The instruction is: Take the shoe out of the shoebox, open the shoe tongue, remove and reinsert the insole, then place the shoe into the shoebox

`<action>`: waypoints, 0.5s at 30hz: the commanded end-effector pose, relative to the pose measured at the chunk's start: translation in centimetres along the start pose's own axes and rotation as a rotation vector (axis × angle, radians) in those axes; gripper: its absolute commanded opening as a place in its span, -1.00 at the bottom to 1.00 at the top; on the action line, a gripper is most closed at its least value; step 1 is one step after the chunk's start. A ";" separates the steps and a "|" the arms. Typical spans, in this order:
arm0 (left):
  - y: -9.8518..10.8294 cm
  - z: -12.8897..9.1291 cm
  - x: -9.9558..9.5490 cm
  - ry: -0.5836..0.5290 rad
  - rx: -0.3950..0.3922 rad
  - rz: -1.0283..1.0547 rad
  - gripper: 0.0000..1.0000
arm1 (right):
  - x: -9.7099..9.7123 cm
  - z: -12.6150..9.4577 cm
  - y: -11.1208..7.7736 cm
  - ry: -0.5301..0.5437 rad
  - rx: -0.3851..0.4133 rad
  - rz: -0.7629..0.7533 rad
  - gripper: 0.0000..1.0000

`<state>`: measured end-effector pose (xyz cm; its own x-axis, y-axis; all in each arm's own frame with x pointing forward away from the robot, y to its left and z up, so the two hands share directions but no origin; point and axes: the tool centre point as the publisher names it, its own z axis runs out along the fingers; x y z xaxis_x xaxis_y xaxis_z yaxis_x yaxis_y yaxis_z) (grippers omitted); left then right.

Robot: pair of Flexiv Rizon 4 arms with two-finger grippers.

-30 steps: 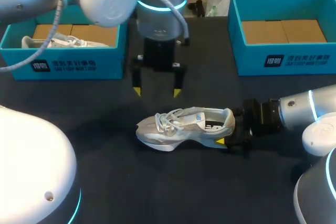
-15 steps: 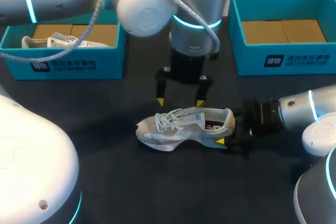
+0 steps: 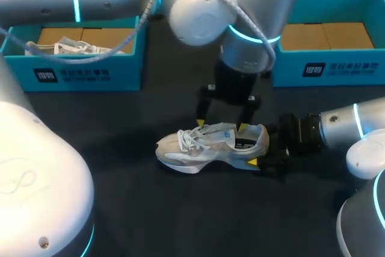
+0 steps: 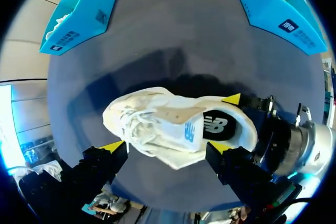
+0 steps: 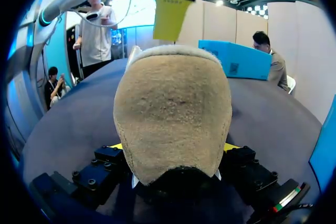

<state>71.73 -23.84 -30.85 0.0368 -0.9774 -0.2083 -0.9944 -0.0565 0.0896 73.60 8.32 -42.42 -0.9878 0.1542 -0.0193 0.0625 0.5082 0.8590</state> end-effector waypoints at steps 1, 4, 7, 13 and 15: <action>0.2 1.1 1.3 -0.076 0.013 -0.006 1.00 | 0.0 0.3 -0.2 -0.002 0.005 0.000 -1.00; 0.2 1.7 1.6 -0.081 0.007 0.001 1.00 | 0.0 0.3 -0.2 -0.002 0.005 0.000 -1.00; 0.2 2.4 1.9 -0.086 0.009 -0.002 1.00 | 0.0 0.3 -0.2 -0.002 0.005 0.000 -1.00; -0.1 3.4 2.7 -0.081 0.041 -0.030 1.00 | 0.0 0.3 -0.2 -0.002 0.005 0.000 -1.00; -0.1 3.9 2.9 -0.084 0.056 -0.029 1.00 | 0.0 0.3 -0.2 -0.002 0.005 0.000 -1.00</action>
<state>72.12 -25.35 -34.64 0.0441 -0.9594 -0.2784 -0.9968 -0.0610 0.0526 73.60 8.32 -42.42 -0.9878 0.1542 -0.0193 0.0625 0.5081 0.8590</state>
